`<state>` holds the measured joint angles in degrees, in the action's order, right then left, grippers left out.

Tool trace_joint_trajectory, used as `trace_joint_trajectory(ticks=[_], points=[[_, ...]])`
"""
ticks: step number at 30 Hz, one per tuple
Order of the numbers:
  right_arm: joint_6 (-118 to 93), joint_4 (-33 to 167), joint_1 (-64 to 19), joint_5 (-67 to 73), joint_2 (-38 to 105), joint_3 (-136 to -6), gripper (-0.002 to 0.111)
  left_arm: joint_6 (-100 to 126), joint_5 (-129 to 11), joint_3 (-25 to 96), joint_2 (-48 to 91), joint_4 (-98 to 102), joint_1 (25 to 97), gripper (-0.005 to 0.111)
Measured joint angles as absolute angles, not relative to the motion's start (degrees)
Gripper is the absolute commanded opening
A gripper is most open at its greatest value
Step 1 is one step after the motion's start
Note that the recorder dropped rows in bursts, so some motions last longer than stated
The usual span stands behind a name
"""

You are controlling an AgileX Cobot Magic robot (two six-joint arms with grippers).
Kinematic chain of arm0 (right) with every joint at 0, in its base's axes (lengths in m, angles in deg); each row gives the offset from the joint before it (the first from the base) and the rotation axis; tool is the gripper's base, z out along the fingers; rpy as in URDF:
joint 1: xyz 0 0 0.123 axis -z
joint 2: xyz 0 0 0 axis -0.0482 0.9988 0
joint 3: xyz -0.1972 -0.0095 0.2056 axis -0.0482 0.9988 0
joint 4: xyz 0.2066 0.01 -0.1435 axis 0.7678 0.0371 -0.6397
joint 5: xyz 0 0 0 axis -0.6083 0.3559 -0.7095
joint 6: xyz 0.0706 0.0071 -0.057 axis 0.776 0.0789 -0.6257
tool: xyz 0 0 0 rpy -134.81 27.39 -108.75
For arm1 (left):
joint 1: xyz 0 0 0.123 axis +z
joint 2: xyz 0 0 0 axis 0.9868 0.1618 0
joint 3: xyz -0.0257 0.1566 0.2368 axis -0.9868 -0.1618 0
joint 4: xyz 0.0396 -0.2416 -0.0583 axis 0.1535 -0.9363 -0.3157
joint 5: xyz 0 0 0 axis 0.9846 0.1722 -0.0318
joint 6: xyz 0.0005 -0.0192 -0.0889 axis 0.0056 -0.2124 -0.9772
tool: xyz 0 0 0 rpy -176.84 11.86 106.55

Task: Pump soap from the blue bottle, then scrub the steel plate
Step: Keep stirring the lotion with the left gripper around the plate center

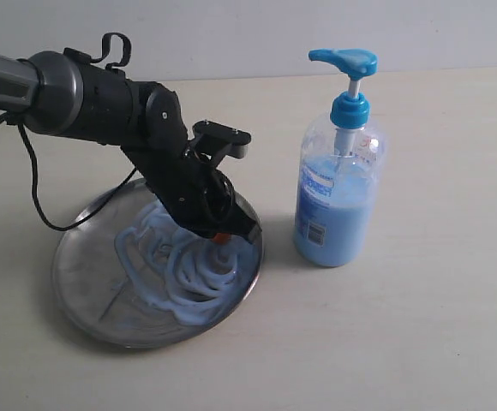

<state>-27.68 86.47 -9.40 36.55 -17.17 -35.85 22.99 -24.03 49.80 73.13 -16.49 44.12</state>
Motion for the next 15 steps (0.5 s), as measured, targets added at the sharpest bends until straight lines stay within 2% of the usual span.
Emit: trace_joint_trajectory(ticks=[10, 15], points=[[-27.68, 86.47, -9.40, 36.55, -17.17, -35.85, 0.000, 23.25, -17.54, 50.08, 73.01, -18.02, 44.12, 0.000], [-27.68, 86.47, -9.40, 36.55, -17.17, -35.85, 0.000, 29.24, -15.78, 49.74, 73.22, -28.77, 44.12, 0.000]])
